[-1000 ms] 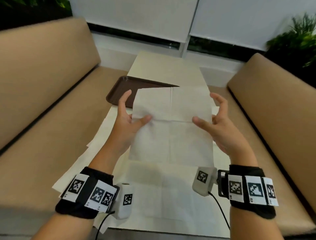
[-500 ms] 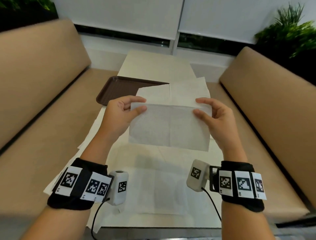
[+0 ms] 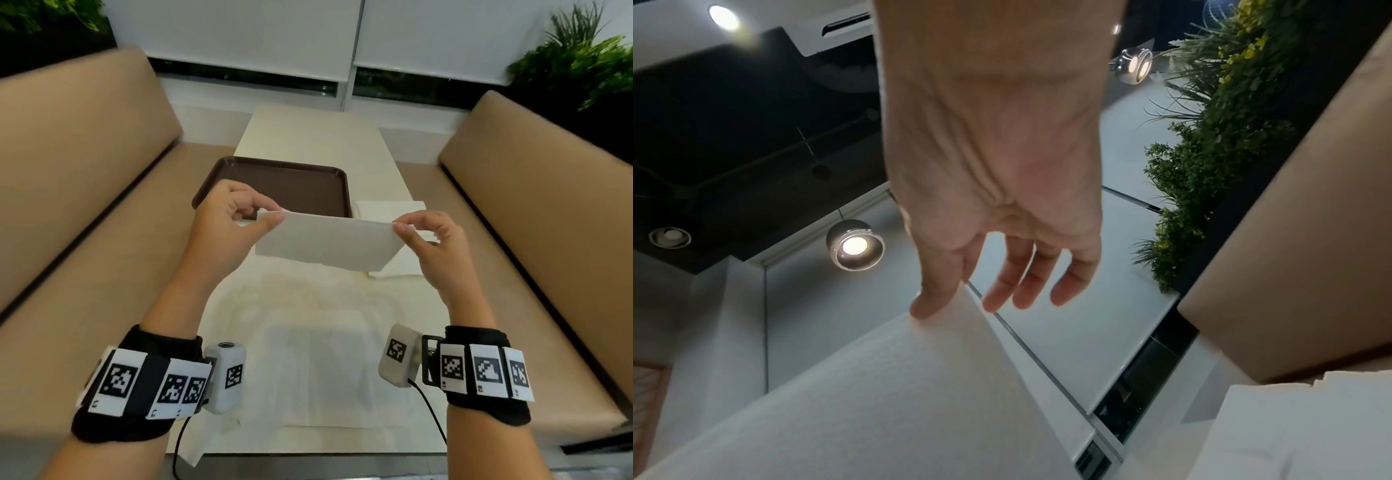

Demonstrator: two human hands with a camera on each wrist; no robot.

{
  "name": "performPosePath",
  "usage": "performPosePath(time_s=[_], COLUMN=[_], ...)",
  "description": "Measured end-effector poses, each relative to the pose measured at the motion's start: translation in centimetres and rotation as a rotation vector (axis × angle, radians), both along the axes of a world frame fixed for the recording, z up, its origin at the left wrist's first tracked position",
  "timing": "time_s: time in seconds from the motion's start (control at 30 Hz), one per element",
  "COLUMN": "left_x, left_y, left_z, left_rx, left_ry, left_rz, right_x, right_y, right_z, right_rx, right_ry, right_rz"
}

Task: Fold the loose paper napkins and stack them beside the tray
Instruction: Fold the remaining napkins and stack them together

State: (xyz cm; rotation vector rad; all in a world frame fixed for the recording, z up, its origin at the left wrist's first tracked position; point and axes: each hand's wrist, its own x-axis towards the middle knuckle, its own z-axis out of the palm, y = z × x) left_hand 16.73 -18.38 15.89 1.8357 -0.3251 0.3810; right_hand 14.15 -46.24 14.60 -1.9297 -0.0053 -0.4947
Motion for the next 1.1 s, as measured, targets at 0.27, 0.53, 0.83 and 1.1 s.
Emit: performPosePath(time_s=[0.27,0.53,0.83,1.1], left_x=[0.5,6.3,13.3,13.8], left_y=[-3.0,-10.2,-20.4,-23.0], left_z=[-1.7,-8.0,-12.7,-15.7], left_rx=[-0.103,-0.021,0.082,0.635], left_ry=[0.155,0.603,0.602,0.651], left_rz=[-0.209,-0.312,-0.174,-0.172], right_x=[0.0,3.7,12.8,12.6], right_y=[-2.3,-8.2,-15.6,-15.3], right_z=[-4.4,-8.8,-8.6,-12.4], right_rx=[0.240,0.098,-0.273,-0.779], right_ry=[0.132,0.482,0.524,0.769], right_rz=[0.159,-0.002,-0.263,-0.233])
